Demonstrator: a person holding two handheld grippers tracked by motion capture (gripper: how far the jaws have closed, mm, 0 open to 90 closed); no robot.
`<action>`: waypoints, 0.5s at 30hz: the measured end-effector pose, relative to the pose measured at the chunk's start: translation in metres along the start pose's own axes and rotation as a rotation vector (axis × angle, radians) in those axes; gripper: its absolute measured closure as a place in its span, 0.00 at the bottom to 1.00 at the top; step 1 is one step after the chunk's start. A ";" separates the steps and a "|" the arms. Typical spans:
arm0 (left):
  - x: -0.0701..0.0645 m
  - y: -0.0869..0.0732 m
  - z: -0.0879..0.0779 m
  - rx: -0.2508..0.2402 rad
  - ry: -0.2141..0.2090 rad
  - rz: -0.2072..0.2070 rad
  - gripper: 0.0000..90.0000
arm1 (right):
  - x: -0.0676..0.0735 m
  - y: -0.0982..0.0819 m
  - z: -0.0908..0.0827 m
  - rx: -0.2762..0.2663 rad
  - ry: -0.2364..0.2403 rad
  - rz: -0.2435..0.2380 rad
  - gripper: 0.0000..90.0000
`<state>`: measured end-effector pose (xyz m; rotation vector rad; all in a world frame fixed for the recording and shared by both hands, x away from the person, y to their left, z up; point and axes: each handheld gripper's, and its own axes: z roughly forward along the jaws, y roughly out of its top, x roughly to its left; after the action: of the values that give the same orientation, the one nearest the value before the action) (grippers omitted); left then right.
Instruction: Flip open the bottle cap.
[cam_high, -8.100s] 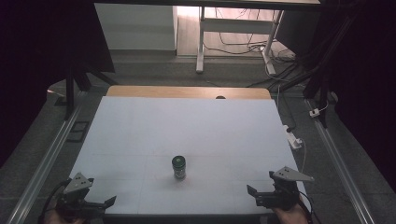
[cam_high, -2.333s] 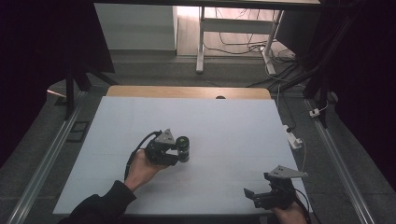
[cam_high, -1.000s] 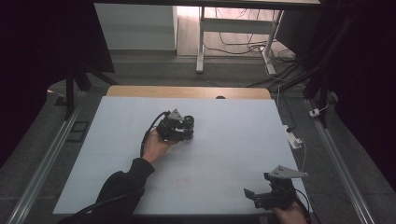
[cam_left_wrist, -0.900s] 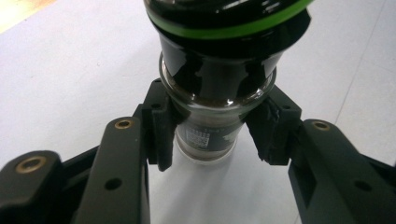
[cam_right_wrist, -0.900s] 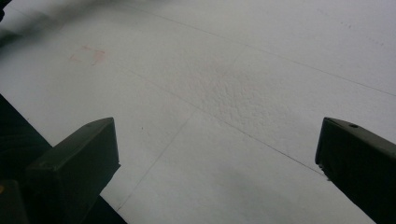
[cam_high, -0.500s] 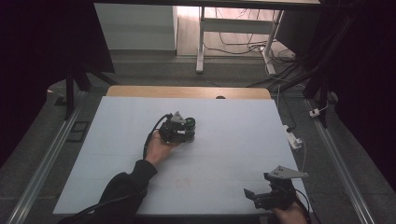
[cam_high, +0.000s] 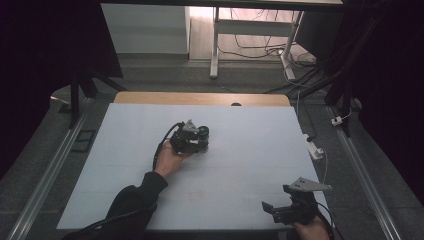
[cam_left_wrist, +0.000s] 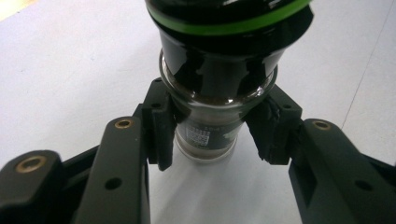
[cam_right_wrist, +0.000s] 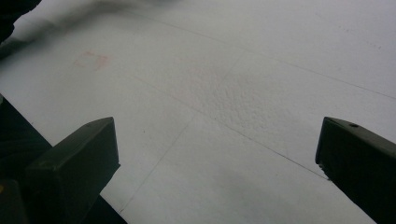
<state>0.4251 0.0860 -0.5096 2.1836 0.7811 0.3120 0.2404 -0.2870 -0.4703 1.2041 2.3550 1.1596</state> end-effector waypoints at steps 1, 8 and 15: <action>0.000 0.000 0.000 0.000 0.000 0.000 0.60 | 0.000 0.000 0.000 -0.006 0.001 0.002 0.00; 0.000 -0.001 0.000 -0.008 0.002 -0.004 0.60 | 0.003 0.007 -0.002 -0.054 0.057 0.031 0.00; 0.000 -0.002 0.000 -0.005 0.002 -0.004 0.60 | 0.012 0.018 0.005 -0.062 0.118 0.025 0.00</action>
<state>0.4239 0.0869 -0.5105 2.1768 0.7851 0.3141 0.2456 -0.2688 -0.4588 1.1783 2.3749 1.3366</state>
